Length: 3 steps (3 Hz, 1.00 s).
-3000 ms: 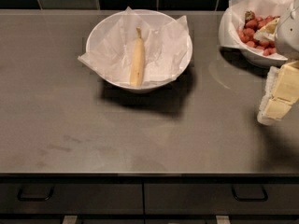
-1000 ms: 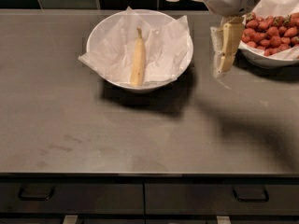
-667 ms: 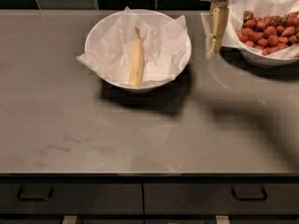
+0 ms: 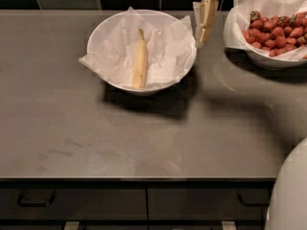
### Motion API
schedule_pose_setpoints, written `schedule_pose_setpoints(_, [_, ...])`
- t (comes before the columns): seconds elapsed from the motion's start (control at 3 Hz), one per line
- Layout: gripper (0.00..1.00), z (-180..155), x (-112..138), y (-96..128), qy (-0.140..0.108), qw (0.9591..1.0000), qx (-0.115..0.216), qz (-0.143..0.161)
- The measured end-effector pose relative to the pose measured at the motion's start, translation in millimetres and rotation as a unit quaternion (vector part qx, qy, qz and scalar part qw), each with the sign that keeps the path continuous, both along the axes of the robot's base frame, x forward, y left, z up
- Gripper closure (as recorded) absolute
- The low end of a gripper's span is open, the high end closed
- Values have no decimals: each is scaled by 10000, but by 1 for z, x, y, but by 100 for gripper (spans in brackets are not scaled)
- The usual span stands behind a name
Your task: Pick banana from white bowl
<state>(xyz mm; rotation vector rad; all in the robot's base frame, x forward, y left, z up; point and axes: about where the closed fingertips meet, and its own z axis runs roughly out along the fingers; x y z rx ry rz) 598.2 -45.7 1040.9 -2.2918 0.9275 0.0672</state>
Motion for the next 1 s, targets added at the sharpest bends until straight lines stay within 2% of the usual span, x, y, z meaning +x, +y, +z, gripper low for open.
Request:
schedule_pose_setpoints(0.33, [0, 0, 0, 0, -1, 10000, 1, 0])
schedule_pose_setpoints(0.67, [0, -8, 19, 14, -46, 9995, 188, 260])
schedule_pose_setpoints(1.0, [0, -24, 48, 44, -77, 9971, 320, 689])
